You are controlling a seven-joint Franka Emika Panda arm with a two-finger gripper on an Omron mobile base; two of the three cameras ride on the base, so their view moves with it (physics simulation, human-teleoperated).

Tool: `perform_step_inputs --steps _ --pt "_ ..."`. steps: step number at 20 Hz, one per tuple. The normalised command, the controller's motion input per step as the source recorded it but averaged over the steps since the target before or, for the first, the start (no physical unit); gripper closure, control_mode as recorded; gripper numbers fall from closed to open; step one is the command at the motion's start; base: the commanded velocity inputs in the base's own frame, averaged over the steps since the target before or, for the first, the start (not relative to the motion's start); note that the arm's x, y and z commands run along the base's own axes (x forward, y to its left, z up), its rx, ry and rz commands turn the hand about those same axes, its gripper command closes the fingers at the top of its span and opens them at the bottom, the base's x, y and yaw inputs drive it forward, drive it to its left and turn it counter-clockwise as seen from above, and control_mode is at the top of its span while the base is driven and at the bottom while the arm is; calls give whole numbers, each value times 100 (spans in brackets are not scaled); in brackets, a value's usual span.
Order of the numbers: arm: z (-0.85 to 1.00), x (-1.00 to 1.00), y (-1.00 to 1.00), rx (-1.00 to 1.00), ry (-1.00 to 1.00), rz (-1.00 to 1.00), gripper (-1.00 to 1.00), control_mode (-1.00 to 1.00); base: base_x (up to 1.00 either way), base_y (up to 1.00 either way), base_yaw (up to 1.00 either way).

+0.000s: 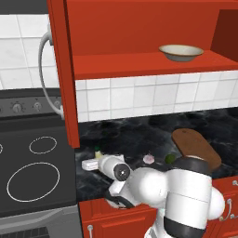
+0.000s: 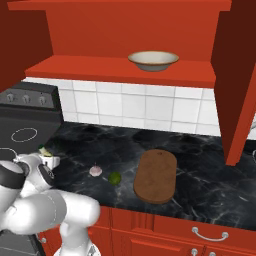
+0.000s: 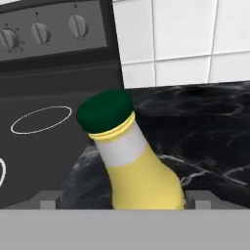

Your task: Open the cabinet. Place the bowl and condiment on the counter. Then place the lime and garlic on the cutting board.

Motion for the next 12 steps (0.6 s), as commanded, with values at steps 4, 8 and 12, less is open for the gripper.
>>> perform_step_inputs --steps 4,8,12 --pt "0 -31 -21 0 2 0 -100 -100 0 0 0" --pt "0 -33 -36 1 3 0 -100 -100 0 0 0" --pt "6 -45 -46 0 7 0 -100 -100 0 0 0"
